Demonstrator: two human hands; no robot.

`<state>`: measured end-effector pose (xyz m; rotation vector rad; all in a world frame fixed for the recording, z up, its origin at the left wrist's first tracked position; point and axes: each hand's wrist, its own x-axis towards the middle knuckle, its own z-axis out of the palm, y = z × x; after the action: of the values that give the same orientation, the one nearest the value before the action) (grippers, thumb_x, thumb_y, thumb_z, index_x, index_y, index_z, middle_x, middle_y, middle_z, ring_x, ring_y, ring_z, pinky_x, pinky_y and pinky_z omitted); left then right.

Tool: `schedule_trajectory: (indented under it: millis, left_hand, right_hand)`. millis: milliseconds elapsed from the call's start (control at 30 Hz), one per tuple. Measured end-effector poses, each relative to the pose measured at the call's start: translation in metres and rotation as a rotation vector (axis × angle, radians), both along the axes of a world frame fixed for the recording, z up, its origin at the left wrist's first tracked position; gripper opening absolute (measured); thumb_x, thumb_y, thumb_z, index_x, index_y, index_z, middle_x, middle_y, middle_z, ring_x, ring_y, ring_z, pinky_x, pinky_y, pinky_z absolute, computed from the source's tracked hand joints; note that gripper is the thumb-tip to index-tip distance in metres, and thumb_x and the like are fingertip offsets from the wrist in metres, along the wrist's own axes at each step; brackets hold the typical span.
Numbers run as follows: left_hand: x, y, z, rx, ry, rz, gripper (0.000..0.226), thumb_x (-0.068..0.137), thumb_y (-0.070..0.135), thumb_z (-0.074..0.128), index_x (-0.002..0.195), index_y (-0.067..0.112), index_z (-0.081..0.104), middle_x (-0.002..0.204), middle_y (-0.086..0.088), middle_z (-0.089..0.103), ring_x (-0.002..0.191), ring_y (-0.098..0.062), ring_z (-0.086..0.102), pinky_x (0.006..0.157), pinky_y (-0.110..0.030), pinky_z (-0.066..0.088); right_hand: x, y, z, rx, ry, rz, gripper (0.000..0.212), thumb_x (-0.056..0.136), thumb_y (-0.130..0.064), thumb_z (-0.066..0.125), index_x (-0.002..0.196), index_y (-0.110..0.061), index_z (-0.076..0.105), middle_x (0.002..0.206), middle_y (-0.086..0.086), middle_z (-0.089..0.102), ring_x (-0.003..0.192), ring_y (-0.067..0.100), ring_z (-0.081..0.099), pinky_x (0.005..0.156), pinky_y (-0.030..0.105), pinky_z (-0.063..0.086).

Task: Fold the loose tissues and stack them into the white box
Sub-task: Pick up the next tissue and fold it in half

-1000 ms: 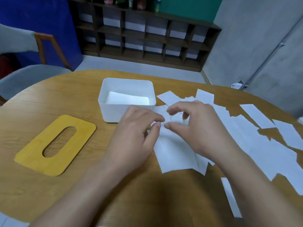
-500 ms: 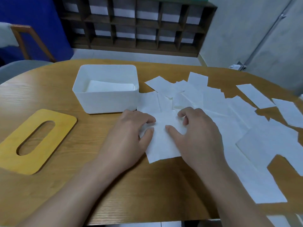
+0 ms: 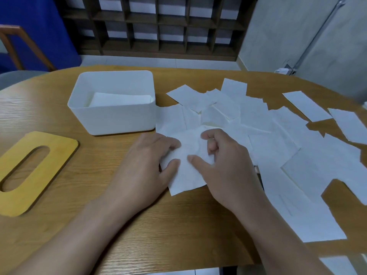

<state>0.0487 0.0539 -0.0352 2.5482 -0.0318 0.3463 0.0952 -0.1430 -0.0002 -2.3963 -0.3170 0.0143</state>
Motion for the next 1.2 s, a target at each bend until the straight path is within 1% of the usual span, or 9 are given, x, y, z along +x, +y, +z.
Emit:
schedule_trajectory:
  millis: [133,367,467,600,667,733,867,1000,1200]
  left_hand:
    - [-0.003,0.0,0.002,-0.08,-0.02,0.048,0.058,0.099,0.039,0.075,0.153,0.036,0.055,0.126,0.024,0.062,0.116,0.0,0.051,0.096,-0.018,0.041]
    - [-0.008,0.005,0.014,-0.318,-0.082,0.06,0.069,0.1,0.037,0.075,0.161,0.038,0.043,0.151,0.025,0.055,0.14,0.002,0.052,0.104,-0.018,0.046]
    - [-0.012,0.007,0.024,-0.538,0.014,0.055,0.069,0.099,0.04,0.077,0.157,0.048,0.042,0.134,0.02,0.07,0.12,-0.002,0.068,0.094,-0.019,0.052]
    - [-0.016,0.009,0.032,-0.813,0.098,0.025,0.056,0.098,0.025,0.082,0.146,0.041,0.058,0.104,0.0,0.082,0.09,-0.028,0.078,0.082,-0.048,0.061]
    - [-0.019,0.016,0.027,-0.714,0.1,0.012,0.042,0.096,0.025,0.083,0.134,0.039,0.07,0.099,-0.002,0.082,0.085,-0.049,0.065,0.082,-0.06,0.058]
    - [-0.025,0.025,0.023,-0.606,0.114,-0.007,0.029,0.097,0.026,0.083,0.123,0.037,0.076,0.097,0.0,0.081,0.085,-0.05,0.061,0.083,-0.061,0.056]
    - [-0.041,0.042,0.022,-0.477,0.19,-0.058,0.023,0.098,0.022,0.081,0.113,0.039,0.079,0.096,0.007,0.081,0.09,-0.024,0.074,0.088,-0.056,0.058]
    - [-0.048,0.052,0.024,-0.352,0.236,-0.041,0.022,0.095,0.023,0.083,0.104,0.043,0.079,0.096,0.013,0.08,0.094,-0.013,0.075,0.09,-0.047,0.059]
    - [-0.052,0.053,0.027,-0.157,0.282,-0.077,0.01,0.095,0.027,0.082,0.089,0.032,0.074,0.093,0.016,0.074,0.084,-0.009,0.066,0.068,-0.022,0.049]
  right_hand:
    - [-0.001,-0.001,-0.002,0.051,-0.088,0.032,0.037,0.1,-0.04,0.076,0.134,-0.042,0.062,0.091,-0.018,0.055,0.097,0.007,0.055,0.072,0.02,0.04]
    - [-0.008,-0.008,0.0,0.34,0.017,0.237,0.043,0.1,-0.017,0.077,0.132,-0.041,0.062,0.102,-0.015,0.064,0.103,0.009,0.07,0.08,0.017,0.056]
    - [-0.008,-0.01,0.002,0.393,0.099,0.283,0.054,0.099,-0.018,0.079,0.14,-0.047,0.058,0.124,-0.017,0.068,0.127,0.006,0.067,0.099,0.035,0.061]
    - [-0.003,-0.013,0.004,0.347,0.153,0.314,0.06,0.094,-0.028,0.086,0.142,-0.052,0.058,0.135,-0.023,0.068,0.134,0.0,0.061,0.113,0.036,0.053]
    - [-0.002,-0.014,0.003,0.33,0.183,0.297,0.051,0.093,-0.032,0.087,0.135,-0.05,0.063,0.128,-0.025,0.072,0.125,-0.003,0.065,0.109,0.037,0.055]
    - [-0.003,-0.014,0.0,0.281,0.194,0.289,0.039,0.093,-0.037,0.086,0.126,-0.048,0.07,0.117,-0.026,0.075,0.106,-0.002,0.07,0.097,0.039,0.058]
    - [-0.012,-0.011,-0.006,0.16,0.142,0.304,0.027,0.092,-0.044,0.085,0.117,-0.044,0.075,0.104,-0.025,0.074,0.09,0.009,0.076,0.086,0.037,0.066]
    - [-0.018,-0.007,-0.007,0.012,0.091,0.362,0.026,0.092,-0.046,0.085,0.115,-0.042,0.075,0.092,-0.023,0.07,0.085,0.002,0.07,0.075,0.025,0.062]
    - [-0.017,-0.008,-0.005,-0.115,0.005,0.45,0.022,0.092,-0.048,0.084,0.11,-0.039,0.076,0.085,-0.027,0.06,0.087,0.0,0.063,0.075,0.017,0.049]
